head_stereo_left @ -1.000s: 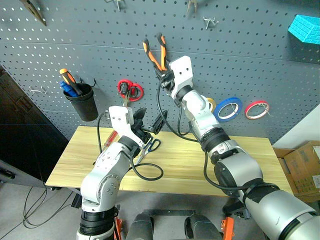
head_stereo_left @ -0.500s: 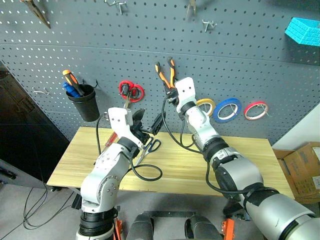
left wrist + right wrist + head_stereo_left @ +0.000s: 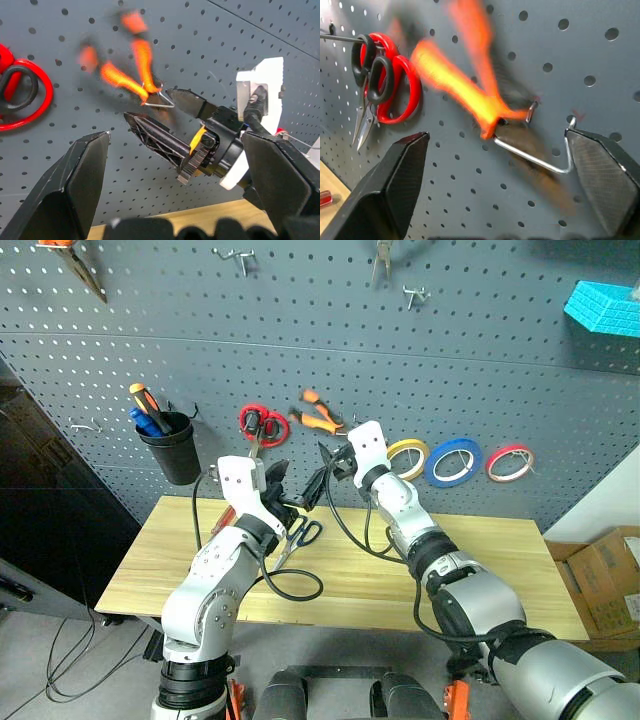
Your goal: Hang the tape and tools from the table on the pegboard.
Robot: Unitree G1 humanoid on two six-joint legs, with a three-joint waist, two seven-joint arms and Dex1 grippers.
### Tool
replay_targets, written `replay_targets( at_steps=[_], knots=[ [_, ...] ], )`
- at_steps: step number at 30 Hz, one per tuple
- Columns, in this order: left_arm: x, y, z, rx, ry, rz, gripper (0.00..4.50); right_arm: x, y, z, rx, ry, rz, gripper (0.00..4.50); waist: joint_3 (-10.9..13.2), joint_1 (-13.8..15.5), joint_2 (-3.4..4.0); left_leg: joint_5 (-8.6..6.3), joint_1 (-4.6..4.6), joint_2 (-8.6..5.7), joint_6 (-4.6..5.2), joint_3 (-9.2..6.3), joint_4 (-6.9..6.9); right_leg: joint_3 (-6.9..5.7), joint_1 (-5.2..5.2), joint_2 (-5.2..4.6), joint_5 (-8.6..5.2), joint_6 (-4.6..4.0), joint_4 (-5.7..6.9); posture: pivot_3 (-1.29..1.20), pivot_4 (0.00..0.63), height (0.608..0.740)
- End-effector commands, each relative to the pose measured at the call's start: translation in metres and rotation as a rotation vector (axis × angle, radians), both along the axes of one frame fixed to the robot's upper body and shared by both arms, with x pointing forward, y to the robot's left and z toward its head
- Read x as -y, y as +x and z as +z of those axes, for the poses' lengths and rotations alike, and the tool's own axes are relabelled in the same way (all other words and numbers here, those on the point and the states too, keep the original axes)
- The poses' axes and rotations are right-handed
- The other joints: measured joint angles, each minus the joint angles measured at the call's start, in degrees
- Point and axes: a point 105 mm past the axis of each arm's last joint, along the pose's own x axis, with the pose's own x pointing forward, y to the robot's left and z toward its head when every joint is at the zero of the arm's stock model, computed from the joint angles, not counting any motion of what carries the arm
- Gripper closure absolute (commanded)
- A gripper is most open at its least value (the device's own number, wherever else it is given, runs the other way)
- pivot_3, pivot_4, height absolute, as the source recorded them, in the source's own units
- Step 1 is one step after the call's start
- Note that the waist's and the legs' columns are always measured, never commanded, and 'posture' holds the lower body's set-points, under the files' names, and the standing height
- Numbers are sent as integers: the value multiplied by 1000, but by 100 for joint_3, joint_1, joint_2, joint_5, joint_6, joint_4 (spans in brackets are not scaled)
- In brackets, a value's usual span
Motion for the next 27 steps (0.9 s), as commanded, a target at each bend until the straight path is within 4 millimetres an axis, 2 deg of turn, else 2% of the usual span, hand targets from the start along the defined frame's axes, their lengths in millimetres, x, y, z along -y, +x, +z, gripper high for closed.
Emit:
replay_targets(
  at_steps=[1,5,10,18,21,27],
  knots=[
    [0,3,10,34,25,-7,0,8,-3,14,44,23,2,44,0,-4,0,1,1,0,1,-1,2,0,2,0,0,0,0,182,26,740],
    [-11,12,-7,-29,108,53,0,23,-19,16,63,9,47,44,1,-13,4,1,3,0,2,-3,8,1,11,0,-8,-3,-3,164,46,740],
    [-31,25,-40,-153,260,134,0,40,-54,23,60,-38,172,44,11,-39,20,0,3,0,3,-3,6,2,9,1,-23,15,-2,141,69,740],
    [-50,33,-104,-371,449,146,0,30,-120,3,-73,-207,511,44,39,-95,56,0,15,4,3,-1,6,3,11,3,-41,-8,2,82,122,740],
    [-52,41,-121,-417,516,138,0,29,-130,-8,-123,-262,575,44,68,-116,68,0,15,4,3,1,12,5,11,2,-41,-8,2,69,132,740],
    [-73,52,-153,-511,640,149,0,25,-131,-20,-161,-303,578,44,225,-187,76,-1,13,4,3,0,16,4,10,0,-41,-8,0,26,188,740]
  ],
)
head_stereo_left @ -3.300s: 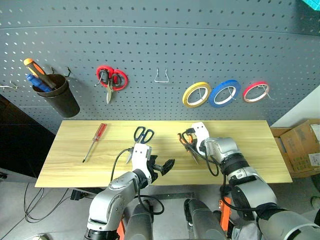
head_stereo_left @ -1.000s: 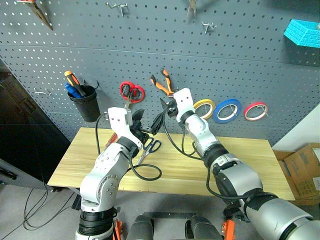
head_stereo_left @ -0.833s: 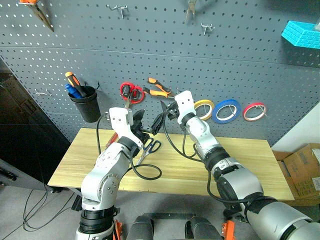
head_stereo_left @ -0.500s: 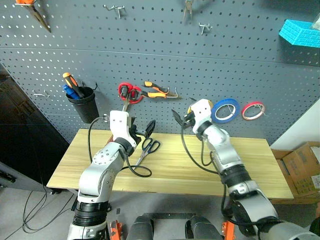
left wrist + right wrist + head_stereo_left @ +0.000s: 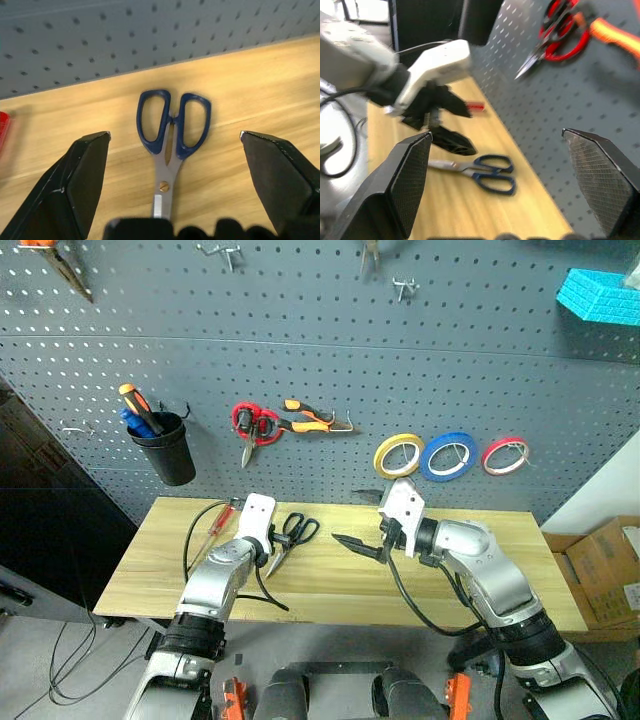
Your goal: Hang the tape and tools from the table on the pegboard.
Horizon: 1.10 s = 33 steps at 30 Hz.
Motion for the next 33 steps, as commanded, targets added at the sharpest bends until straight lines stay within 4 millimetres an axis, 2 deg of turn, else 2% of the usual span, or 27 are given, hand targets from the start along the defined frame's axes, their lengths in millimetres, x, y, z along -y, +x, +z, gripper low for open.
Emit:
replay_targets(
  at_steps=[1,9,16,20,28,29,33],
  knots=[
    [-14,3,-13,-38,75,-31,0,-6,-2,7,17,0,13,44,71,-32,0,0,-5,0,0,0,-2,0,-4,0,0,0,-1,17,203,740],
    [-29,-6,-35,-158,87,-85,0,-22,-25,0,8,-75,143,44,376,-134,-8,-8,-39,2,9,-7,-15,-5,-34,0,-7,12,7,-10,261,740],
    [-31,-12,-44,-225,99,-136,0,-17,-35,-12,-9,-153,187,44,485,-191,7,-9,-36,-3,8,-12,-10,-8,-28,-8,-22,4,5,-23,276,740],
    [-32,-13,-45,-237,101,-147,893,-14,-29,-11,-3,-160,164,0,510,-200,7,-9,-32,-3,7,-13,-11,-8,-27,-8,-22,4,8,-26,274,740],
    [-30,-14,-46,-252,97,-156,3758,-10,-22,-10,4,-163,141,0,523,-200,4,-9,-33,-3,7,-13,-16,-8,-27,-9,-24,6,2,-18,266,740],
    [-30,-14,-46,-252,95,-156,4008,-9,-21,-10,6,-164,140,0,523,-201,4,-9,-32,-3,7,-13,-16,-8,-27,-9,-25,6,2,-18,265,740],
    [-30,-13,-45,-246,92,-150,4005,-8,-18,-10,4,-163,136,0,523,-201,4,-9,-33,-3,6,-13,-17,-8,-28,-9,-25,6,1,-12,256,740]
  ],
)
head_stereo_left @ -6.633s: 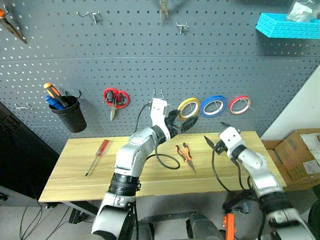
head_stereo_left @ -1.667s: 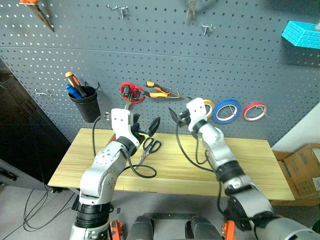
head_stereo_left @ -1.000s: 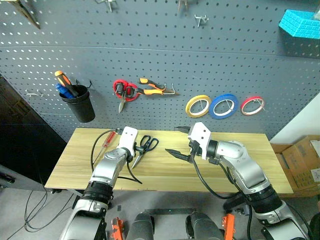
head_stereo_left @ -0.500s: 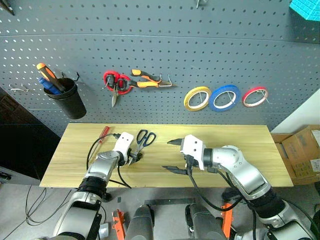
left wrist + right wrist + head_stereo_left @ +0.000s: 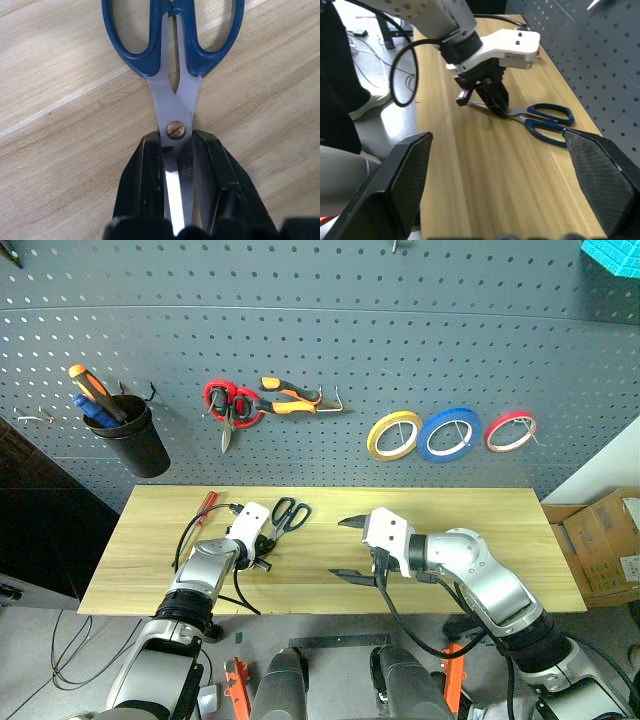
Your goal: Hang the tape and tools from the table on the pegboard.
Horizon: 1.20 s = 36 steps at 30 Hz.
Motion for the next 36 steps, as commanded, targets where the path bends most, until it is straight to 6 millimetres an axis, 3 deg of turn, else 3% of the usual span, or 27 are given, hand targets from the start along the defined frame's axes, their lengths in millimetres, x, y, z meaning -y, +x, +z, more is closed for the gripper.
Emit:
replay_targets(
  at_steps=[1,7,17,22,28,36],
  knots=[
    [-6,-10,-15,-56,26,26,4005,1,4,11,45,15,5,0,0,0,0,0,0,0,0,0,-1,0,0,0,0,0,-1,-11,254,740],
    [-3,-11,-2,27,-16,52,4005,3,9,19,55,76,-46,0,0,-1,-1,-1,-1,1,-1,0,-9,0,-1,-1,0,0,-7,-1,232,740],
    [6,-48,66,348,-150,106,4005,16,3,58,-99,460,-191,0,-4,32,-17,-3,-74,3,-8,-22,-29,-23,-66,-9,10,28,-6,68,168,740],
    [7,-66,101,561,-96,107,4005,18,-3,78,-98,606,-144,0,-32,65,-37,-3,-73,-5,-8,-22,-20,-26,-59,-15,10,30,-11,105,137,740],
    [6,-82,141,752,-164,165,4005,17,-13,99,-131,739,-87,0,-90,185,-55,-3,-74,-2,-8,-21,-14,-31,-58,-14,10,29,-11,142,108,740],
    [1,-85,154,843,-142,224,4005,16,-12,105,-165,774,-61,0,-263,275,-63,-3,-74,-5,-8,-20,-1,-30,-52,-10,11,29,-11,162,79,740]
  ],
)
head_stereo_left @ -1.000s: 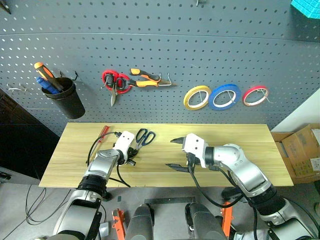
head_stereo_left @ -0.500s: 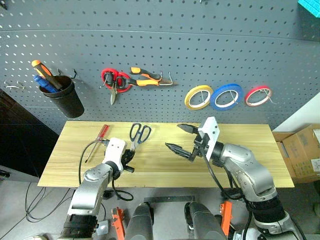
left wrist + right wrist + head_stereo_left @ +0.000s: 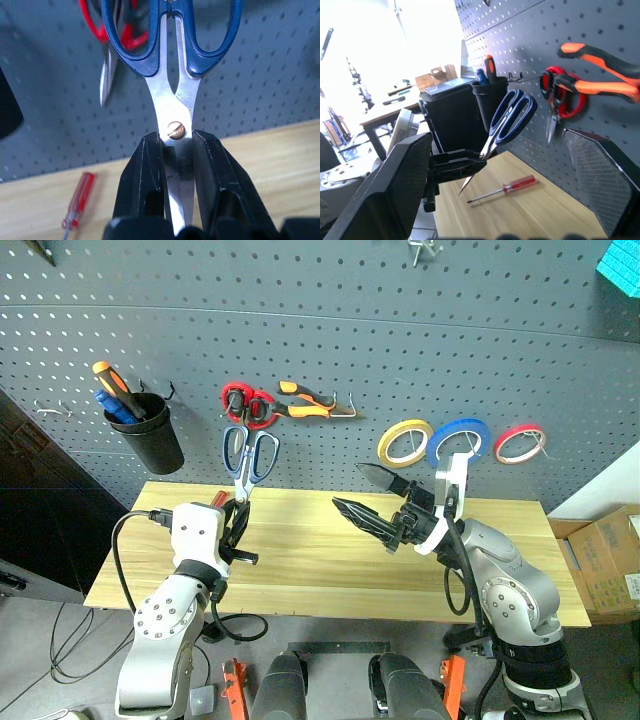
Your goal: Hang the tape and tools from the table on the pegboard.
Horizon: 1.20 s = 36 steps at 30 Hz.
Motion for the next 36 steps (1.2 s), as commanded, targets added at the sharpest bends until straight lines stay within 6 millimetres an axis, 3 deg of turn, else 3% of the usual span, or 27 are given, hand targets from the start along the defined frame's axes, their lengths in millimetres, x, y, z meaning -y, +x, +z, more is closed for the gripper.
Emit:
replay_targets(
  at_steps=[1,8,19,29,36],
  knots=[
    [-4,-4,18,96,14,44,4005,0,-3,15,41,43,20,0,-48,7,0,0,0,0,0,1,3,1,0,1,0,-2,0,162,79,740],
    [-8,-2,23,132,19,66,4005,2,0,16,50,47,16,0,-183,60,-1,0,5,2,0,3,6,2,4,4,-7,-17,2,158,65,740],
    [-18,25,39,169,26,45,4005,2,5,15,77,39,-35,0,-271,56,0,0,75,4,0,7,11,7,72,9,-10,-25,1,137,55,740],
    [-23,46,31,105,6,11,4005,3,7,15,83,38,-68,0,-280,52,0,0,83,5,0,12,10,11,78,11,-7,-22,5,124,53,740],
    [-21,47,32,105,-2,-14,4005,5,6,14,78,33,-82,0,-283,48,-1,0,84,5,0,12,11,13,78,11,-6,-21,7,106,57,740]
  ],
)
